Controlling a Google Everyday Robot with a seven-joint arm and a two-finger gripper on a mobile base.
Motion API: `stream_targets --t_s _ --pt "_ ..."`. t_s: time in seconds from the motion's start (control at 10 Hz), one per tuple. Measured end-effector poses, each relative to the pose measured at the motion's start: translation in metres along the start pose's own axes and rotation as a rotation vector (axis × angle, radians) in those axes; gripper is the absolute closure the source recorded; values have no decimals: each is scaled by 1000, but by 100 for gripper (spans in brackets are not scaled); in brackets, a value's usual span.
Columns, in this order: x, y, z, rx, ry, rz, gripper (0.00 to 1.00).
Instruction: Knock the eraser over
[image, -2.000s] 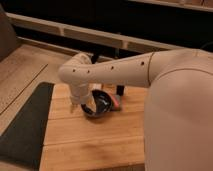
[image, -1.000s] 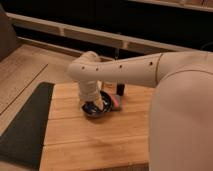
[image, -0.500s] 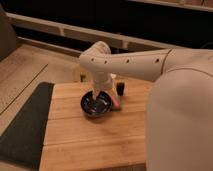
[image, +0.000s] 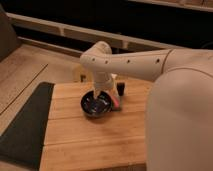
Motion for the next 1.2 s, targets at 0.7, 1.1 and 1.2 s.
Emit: stream_targets --t_s 0.7,1.1,1.2 --pt "-78 -66 97 -117 28 -172 35" --pt "-82 -69 105 -121 38 -193 35" --pt "-84 -71 109 -122 44 -183 35"
